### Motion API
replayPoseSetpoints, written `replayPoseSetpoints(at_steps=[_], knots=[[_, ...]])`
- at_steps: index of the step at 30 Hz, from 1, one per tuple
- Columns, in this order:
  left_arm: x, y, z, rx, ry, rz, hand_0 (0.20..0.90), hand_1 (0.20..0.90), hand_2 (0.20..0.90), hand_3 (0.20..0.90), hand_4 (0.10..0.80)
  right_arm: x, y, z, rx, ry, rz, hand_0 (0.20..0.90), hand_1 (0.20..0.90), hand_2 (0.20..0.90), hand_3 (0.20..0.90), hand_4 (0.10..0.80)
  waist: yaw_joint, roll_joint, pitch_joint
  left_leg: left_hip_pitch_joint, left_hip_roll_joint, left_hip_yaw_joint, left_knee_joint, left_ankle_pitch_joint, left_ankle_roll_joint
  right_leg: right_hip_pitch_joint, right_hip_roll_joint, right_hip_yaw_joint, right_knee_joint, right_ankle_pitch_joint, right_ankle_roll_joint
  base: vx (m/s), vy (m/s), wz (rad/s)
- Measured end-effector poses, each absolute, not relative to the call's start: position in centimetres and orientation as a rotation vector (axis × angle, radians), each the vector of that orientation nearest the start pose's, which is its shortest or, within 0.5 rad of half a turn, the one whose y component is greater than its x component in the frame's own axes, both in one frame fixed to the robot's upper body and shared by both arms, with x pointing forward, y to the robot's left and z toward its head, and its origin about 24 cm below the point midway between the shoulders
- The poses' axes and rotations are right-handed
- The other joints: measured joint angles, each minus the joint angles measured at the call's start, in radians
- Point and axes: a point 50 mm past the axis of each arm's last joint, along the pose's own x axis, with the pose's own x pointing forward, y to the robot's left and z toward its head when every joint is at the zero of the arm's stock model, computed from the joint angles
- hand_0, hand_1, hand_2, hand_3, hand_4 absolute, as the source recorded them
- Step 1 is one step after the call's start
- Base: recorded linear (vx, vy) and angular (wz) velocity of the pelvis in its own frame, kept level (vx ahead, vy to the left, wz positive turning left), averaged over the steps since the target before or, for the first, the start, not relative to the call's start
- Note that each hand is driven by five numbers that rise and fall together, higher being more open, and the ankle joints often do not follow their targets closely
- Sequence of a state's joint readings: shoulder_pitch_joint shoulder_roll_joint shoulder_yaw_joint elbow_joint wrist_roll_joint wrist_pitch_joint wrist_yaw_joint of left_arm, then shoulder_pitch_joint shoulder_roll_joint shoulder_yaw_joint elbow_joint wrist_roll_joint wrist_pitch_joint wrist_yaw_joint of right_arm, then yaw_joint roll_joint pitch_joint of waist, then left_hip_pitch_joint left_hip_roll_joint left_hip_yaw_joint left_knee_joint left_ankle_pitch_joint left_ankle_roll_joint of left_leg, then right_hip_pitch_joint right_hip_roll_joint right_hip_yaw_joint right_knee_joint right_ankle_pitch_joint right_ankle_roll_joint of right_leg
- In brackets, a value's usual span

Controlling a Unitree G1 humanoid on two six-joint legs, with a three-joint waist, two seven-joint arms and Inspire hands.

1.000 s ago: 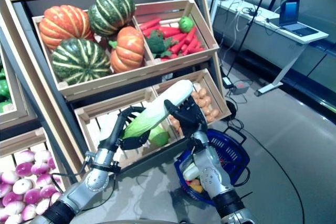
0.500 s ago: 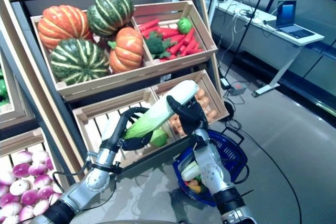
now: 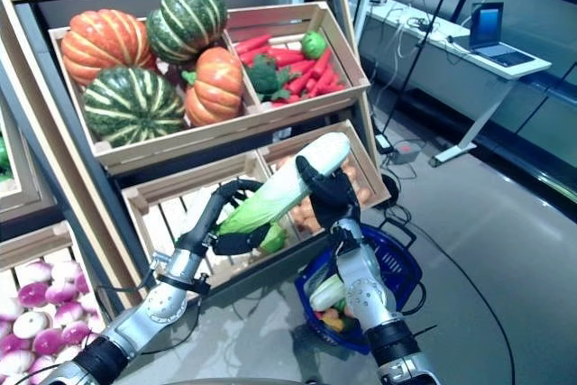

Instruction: Put vegetables into the basket

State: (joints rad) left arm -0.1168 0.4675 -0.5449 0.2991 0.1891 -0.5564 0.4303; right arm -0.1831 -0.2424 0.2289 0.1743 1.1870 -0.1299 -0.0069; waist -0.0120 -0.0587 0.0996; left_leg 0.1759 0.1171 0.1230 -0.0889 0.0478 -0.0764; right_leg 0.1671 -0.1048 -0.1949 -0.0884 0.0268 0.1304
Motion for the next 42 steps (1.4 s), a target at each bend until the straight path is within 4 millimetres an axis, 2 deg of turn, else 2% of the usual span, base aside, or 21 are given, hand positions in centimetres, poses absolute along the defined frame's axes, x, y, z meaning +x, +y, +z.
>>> replayPoseSetpoints(at_steps=[11,12,13,14,19,24,33,42], knots=[[23.7,13.5,2.7,0.504,-0.368,-0.270,0.300,0.300,0.300,0.300,0.400,28.7,-14.7,4.5,0.959,0.038,0.123,0.300,0.300,0.300,0.300,0.400,0.002,-0.007,-0.004,-0.001,0.000,-0.001,0.000,0.000,0.000,0.000,0.000,0.000,0.000,0.000,0.000,0.000,0.000,0.00],[23.7,13.5,2.7,0.504,-0.368,-0.271,0.345,0.345,0.345,0.345,0.430,28.7,-14.7,4.5,0.959,0.039,0.122,0.300,0.300,0.300,0.300,0.400,0.001,-0.007,-0.004,-0.001,0.000,-0.001,0.000,0.000,0.000,0.000,0.000,0.000,0.000,0.000,0.000,0.000,0.000,0.00],[23.7,13.5,2.7,0.504,-0.367,-0.272,0.556,0.556,0.556,0.556,0.571,28.7,-14.7,4.4,0.959,0.039,0.121,0.300,0.300,0.300,0.300,0.400,0.001,-0.007,-0.004,-0.001,0.000,-0.001,0.000,0.000,0.000,0.000,0.000,0.000,0.000,0.000,0.000,0.000,0.000,0.00],[23.7,13.5,2.7,0.503,-0.366,-0.275,0.900,0.900,0.900,0.900,0.800,28.7,-14.7,4.3,0.958,0.042,0.118,0.300,0.300,0.300,0.300,0.400,0.001,-0.007,-0.004,-0.001,0.000,-0.001,0.000,0.000,0.000,0.000,0.000,0.000,0.000,0.000,0.000,0.000,0.000,0.00],[23.7,13.7,1.9,0.488,-0.311,-0.299,0.900,0.900,0.900,0.900,0.800,28.7,-14.9,3.9,0.911,0.051,0.109,0.300,0.300,0.300,0.300,0.400,-0.002,-0.006,-0.005,0.000,0.000,0.002,0.000,0.000,0.000,-0.001,0.000,0.001,0.000,0.000,0.000,0.000,0.000,0.00],[22.6,13.5,0.0,0.436,-0.171,-0.367,0.900,0.900,0.900,0.900,0.800,28.3,-15.3,2.9,0.856,0.079,0.080,0.300,0.300,0.300,0.300,0.400,-0.003,-0.004,-0.007,-0.005,0.001,0.021,0.000,-0.001,0.001,-0.019,0.001,0.021,0.000,0.004,-0.001,-0.014,0.000,-0.10],[20.4,13.6,-4.0,0.443,0.120,-0.369,0.900,0.900,0.900,0.900,0.800,24.0,-16.7,-1.9,0.793,0.205,-0.056,0.300,0.300,0.300,0.300,0.400,-0.029,0.005,-0.006,-0.011,0.001,0.042,-0.001,-0.003,0.003,-0.037,0.001,0.042,0.000,0.008,0.000,-0.016,-0.010,-0.07],[19.9,13.5,-5.5,0.467,0.257,-0.347,0.900,0.900,0.900,0.900,0.800,22.1,-17.1,-4.2,0.808,0.250,-0.160,0.300,0.300,0.300,0.300,0.400,-0.040,0.019,0.001,-0.022,0.005,0.050,-0.007,-0.003,0.004,-0.054,0.001,0.052,-0.001,0.014,0.000,-0.025,-0.063,-0.04]])
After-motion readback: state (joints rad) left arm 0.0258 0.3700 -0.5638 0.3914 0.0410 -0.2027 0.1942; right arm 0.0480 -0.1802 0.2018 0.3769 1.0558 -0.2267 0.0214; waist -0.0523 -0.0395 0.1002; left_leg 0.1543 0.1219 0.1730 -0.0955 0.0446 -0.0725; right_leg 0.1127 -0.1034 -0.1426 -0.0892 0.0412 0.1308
